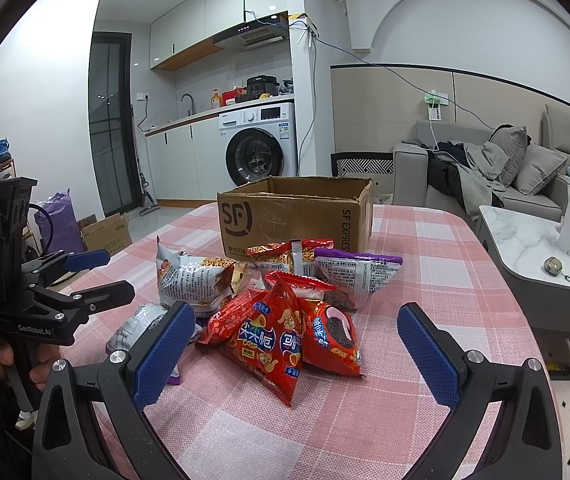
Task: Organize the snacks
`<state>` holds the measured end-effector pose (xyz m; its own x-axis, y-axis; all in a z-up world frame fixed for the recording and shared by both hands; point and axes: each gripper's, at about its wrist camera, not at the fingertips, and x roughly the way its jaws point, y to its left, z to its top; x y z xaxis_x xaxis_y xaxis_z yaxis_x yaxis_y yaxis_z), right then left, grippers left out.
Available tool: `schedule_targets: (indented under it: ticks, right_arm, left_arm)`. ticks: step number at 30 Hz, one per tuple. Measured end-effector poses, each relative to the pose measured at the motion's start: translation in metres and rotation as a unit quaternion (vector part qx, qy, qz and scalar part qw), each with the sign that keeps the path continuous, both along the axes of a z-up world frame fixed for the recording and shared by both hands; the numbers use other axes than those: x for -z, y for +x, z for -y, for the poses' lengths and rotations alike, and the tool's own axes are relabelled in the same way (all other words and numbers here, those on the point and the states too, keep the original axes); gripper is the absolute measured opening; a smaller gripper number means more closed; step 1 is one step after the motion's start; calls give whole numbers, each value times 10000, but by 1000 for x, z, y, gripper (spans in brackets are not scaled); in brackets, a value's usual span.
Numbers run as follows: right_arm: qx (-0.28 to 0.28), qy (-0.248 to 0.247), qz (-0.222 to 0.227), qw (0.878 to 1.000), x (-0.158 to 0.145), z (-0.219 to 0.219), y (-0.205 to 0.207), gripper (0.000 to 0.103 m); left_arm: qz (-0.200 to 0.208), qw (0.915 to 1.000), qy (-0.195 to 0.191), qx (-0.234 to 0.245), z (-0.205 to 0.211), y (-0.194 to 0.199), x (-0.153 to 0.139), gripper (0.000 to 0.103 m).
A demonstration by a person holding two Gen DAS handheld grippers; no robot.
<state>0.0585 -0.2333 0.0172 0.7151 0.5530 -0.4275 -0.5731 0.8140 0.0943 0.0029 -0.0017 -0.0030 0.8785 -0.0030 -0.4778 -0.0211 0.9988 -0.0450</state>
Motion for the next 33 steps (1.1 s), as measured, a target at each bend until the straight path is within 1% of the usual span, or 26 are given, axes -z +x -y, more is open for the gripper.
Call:
schedule_targets:
  ticks: [13, 22, 28, 33]
  right_arm:
    - [9, -19, -9, 10000, 0, 0, 0, 103]
    - [265, -151, -196, 9993, 4, 3, 6, 103]
    - [326, -300, -365, 9984, 7, -1, 13, 103]
    - [417, -475, -600, 9962, 8, -5, 21, 103]
  left_arm:
    - [-1, 10000, 12, -2, 0, 0, 0, 102]
    - [-22, 10000, -14, -26, -3, -1, 1, 102]
    - [19, 10000, -5, 27, -4, -2, 2, 102]
    - [-233, 9997, -81, 44, -6, 3, 1, 102]
